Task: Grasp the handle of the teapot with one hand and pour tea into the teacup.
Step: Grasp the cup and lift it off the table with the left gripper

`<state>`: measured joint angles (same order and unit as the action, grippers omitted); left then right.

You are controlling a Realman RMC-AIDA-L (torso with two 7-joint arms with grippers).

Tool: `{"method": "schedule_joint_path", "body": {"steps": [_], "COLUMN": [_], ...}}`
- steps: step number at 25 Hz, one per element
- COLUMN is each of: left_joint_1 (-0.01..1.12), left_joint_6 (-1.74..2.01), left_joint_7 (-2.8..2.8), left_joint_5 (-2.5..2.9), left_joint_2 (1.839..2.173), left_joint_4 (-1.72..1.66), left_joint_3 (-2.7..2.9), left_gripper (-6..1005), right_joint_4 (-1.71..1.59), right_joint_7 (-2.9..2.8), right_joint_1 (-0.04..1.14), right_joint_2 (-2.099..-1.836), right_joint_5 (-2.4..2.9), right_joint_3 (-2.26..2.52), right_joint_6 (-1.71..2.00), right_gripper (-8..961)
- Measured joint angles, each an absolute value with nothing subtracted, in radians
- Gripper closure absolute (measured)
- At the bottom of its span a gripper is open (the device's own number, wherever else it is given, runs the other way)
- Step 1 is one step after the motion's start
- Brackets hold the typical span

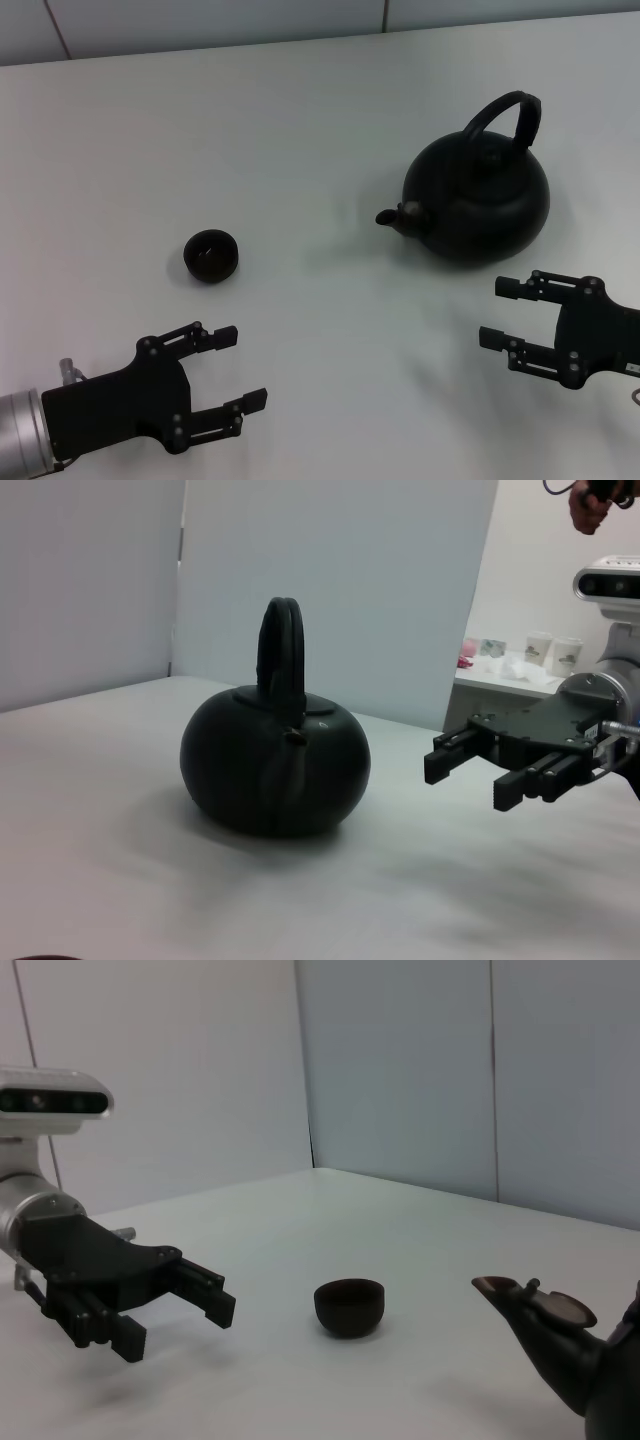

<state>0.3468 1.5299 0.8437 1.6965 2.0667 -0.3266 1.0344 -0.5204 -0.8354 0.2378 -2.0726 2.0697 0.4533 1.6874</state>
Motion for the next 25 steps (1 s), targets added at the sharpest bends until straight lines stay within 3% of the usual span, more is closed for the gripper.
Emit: {"method": "schedule_joint_path", "body": {"steps": [25], "left_joint_1": [0.35], "left_joint_6": [1.53], "left_joint_7": [0.841], "left_joint_5": [1.693], "left_joint_2": [2.071], "left_joint_4": [-0.311], "left_joint_3": [1.031], "left_gripper": [226], "right_joint_4": [-0.517], "right_joint_7": [-0.824], "right_joint_1": [0.248], "right_joint_2": [-2.074], "right_joint_5": [2.079], "right_joint_3": [0.457], "right_joint_6": [1.649], "right_gripper": [328]}}
